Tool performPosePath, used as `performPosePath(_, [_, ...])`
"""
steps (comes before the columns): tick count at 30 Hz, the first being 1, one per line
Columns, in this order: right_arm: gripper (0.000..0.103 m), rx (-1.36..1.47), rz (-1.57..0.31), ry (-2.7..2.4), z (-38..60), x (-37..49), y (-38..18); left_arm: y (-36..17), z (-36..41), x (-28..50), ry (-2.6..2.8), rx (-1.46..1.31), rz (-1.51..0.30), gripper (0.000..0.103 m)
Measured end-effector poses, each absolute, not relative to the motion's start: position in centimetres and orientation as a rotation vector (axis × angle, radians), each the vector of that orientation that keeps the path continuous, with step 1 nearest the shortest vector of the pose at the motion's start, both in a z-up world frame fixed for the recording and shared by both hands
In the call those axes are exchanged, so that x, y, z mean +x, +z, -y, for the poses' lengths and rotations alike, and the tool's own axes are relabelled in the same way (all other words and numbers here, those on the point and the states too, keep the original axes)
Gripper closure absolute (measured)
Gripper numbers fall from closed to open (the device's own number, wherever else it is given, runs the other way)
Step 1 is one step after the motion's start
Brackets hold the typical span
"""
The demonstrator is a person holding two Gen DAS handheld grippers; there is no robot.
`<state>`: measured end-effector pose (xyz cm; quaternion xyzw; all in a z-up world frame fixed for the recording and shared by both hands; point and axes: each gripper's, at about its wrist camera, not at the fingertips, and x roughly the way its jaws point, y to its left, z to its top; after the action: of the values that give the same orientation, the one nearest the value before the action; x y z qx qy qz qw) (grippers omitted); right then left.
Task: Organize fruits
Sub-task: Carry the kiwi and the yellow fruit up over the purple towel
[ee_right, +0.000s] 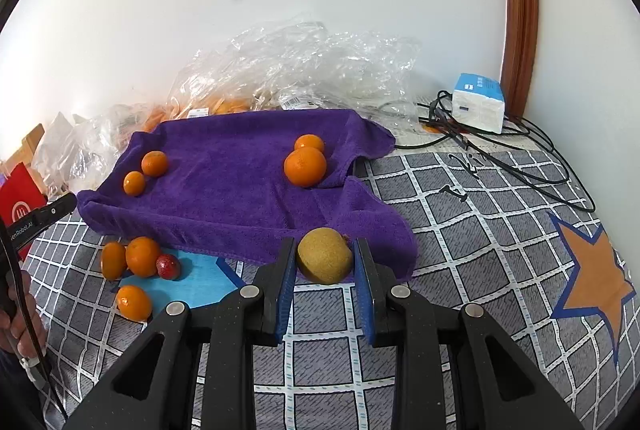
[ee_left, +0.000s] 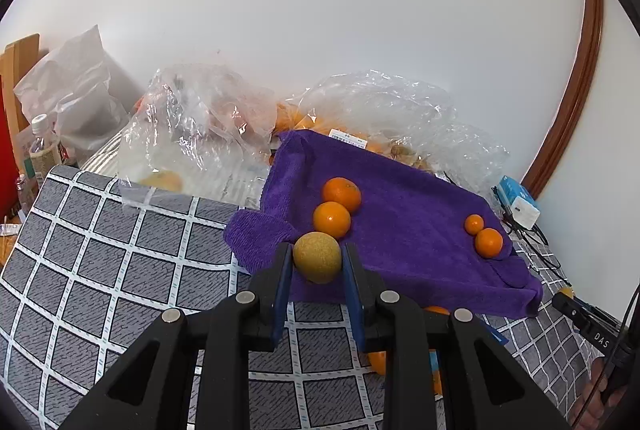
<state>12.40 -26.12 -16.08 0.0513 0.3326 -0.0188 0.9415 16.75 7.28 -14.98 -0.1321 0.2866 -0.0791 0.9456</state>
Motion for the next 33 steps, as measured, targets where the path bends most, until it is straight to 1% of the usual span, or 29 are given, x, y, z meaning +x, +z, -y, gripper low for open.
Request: performPosePath(33, [0.075,0.105,-0.669,-0.04,27.0,13.6,-14.9,-15.4,-7.9,17.2,-0.145,-0.289,-0.599,0.079])
